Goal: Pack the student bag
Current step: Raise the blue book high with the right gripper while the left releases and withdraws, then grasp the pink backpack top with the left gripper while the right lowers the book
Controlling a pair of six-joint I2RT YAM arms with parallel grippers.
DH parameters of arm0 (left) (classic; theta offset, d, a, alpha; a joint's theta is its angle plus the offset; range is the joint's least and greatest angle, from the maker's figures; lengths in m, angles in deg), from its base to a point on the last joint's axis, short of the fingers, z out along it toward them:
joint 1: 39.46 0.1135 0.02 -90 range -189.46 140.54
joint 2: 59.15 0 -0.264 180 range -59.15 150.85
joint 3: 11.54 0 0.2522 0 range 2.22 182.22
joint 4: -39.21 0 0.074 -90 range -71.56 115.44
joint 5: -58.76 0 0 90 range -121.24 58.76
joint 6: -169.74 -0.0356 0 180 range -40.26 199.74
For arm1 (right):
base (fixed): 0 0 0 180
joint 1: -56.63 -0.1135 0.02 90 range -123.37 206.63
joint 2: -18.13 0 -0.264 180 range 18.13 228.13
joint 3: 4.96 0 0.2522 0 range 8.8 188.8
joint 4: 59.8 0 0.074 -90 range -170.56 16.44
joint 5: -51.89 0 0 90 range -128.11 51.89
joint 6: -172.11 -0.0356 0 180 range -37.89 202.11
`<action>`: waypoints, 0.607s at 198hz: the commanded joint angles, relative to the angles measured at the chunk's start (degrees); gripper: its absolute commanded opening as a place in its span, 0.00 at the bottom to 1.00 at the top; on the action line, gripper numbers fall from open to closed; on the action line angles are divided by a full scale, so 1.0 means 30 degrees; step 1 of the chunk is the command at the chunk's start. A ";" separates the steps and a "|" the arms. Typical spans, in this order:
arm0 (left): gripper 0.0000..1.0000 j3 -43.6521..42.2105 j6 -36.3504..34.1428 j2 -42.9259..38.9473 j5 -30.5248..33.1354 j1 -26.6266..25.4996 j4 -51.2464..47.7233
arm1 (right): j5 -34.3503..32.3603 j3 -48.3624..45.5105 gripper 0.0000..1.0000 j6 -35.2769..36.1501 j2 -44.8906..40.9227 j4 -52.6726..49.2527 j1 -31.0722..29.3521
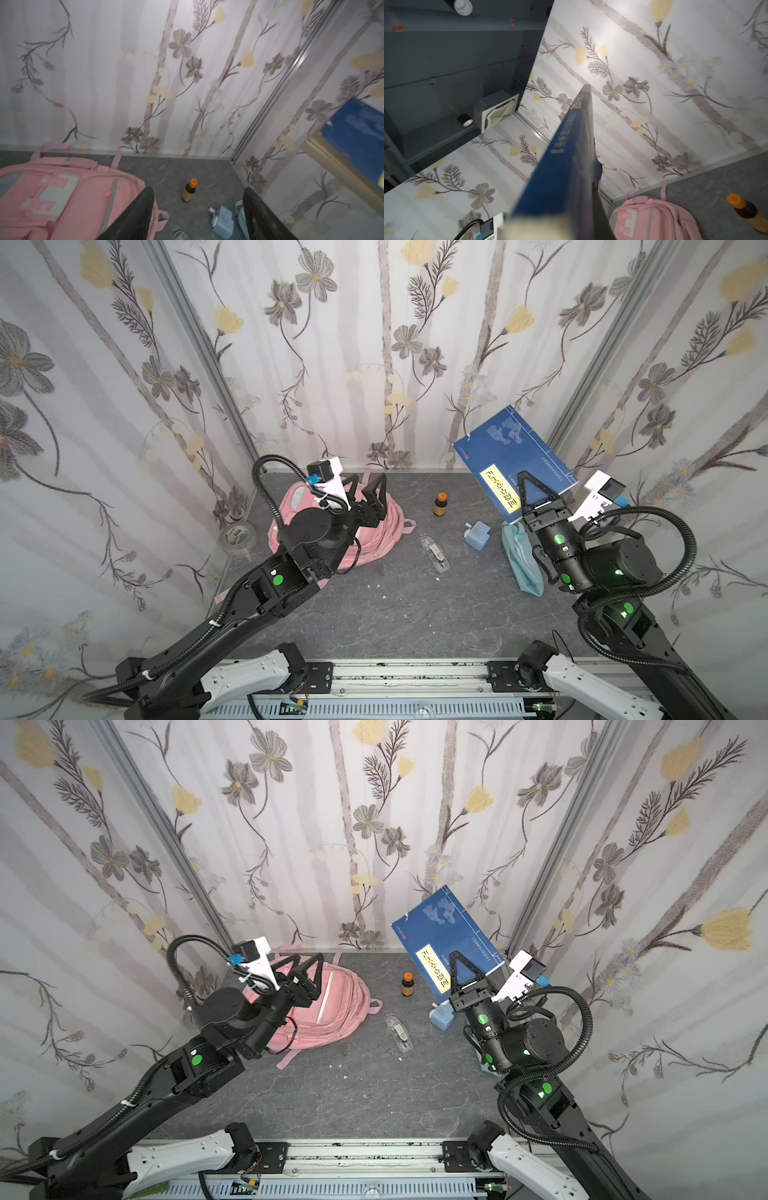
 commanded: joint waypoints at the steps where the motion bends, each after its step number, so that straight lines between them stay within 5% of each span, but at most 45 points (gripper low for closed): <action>1: 0.70 0.0568 0.2640 0.1412 -0.1125 0.1438 -0.5464 | -0.0660 -0.0448 0.00 -0.0308 -0.0254 -0.2163 0.0187; 53: 0.78 -0.1181 0.1859 0.4613 -0.3311 0.4219 -0.3831 | 0.4399 0.0758 0.00 0.0911 0.2834 -0.2486 0.0185; 85: 1.00 0.0222 -0.0418 0.7417 -0.3638 0.4668 -0.4367 | 0.7515 0.1552 0.00 0.1324 0.5157 -0.1223 0.0167; 120: 1.00 0.2334 -0.1887 1.0829 -0.4326 0.5052 -0.4950 | 0.9178 0.1567 0.00 0.2400 0.6108 -0.0590 0.0280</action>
